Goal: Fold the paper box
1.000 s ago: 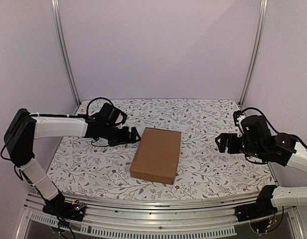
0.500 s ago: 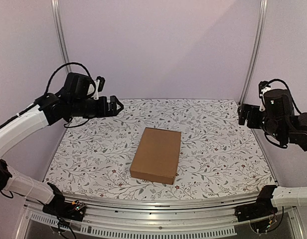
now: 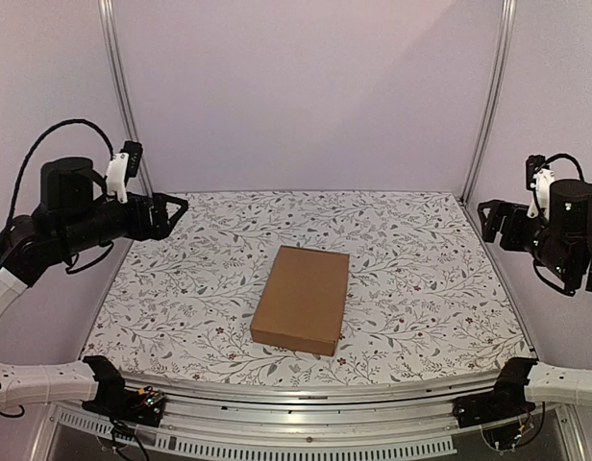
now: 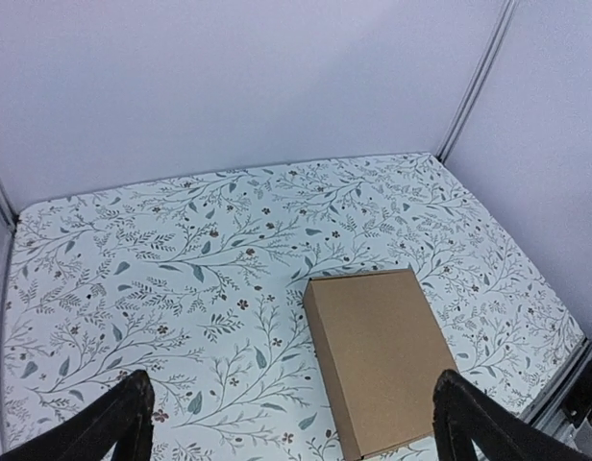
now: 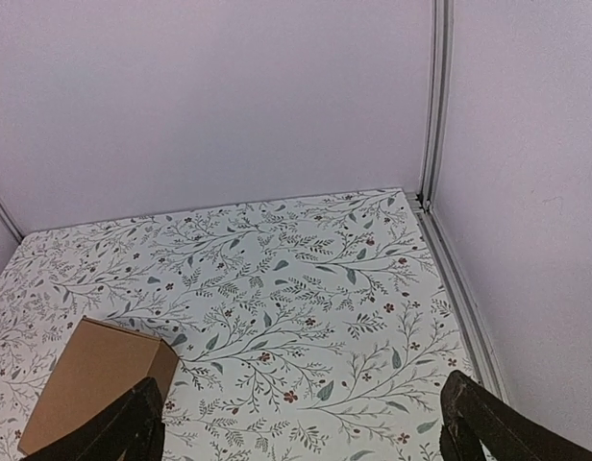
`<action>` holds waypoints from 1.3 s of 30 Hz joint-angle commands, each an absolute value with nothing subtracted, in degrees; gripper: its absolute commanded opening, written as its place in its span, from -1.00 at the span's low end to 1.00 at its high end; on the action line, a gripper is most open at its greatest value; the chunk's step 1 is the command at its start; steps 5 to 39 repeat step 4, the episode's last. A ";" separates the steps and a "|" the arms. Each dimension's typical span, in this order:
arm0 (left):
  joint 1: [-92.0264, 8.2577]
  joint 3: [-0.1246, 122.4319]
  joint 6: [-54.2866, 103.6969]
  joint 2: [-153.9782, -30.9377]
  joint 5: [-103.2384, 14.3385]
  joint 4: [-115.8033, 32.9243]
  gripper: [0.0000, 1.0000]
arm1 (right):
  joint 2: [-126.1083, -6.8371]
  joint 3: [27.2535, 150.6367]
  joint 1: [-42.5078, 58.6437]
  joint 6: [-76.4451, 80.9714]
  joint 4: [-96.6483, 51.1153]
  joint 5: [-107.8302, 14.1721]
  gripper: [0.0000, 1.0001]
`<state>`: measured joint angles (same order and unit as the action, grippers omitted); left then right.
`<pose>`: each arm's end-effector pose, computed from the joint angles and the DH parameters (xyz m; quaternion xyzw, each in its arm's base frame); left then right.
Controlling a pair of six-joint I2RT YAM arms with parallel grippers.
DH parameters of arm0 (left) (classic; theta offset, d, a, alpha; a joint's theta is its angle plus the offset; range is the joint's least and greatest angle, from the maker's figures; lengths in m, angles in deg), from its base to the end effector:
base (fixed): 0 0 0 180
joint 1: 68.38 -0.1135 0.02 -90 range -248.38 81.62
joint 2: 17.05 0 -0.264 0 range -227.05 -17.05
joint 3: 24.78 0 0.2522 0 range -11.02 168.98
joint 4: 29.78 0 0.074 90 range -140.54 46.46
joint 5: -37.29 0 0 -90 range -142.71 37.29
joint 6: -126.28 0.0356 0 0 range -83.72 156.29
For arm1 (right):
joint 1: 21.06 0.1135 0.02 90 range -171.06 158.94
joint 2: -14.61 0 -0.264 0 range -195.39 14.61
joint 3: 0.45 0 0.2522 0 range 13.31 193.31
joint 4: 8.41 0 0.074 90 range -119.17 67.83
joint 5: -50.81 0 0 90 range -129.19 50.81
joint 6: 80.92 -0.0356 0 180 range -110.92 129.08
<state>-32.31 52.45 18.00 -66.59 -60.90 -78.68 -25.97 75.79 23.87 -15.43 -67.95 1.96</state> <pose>0.1435 -0.0983 0.3920 0.0874 0.8194 -0.2049 0.5282 0.0991 0.0657 0.3915 0.0496 0.8062 0.0488 0.5875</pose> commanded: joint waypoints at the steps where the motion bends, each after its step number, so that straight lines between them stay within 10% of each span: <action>1: -32.61 47.13 24.21 -61.07 -61.54 -75.20 0.99 | -25.32 74.37 23.81 -13.20 -66.55 -0.64 0.97; 39: -32.61 46.04 24.27 -59.79 -62.06 -74.75 0.99 | -26.78 75.37 23.88 -13.72 -67.40 1.12 0.98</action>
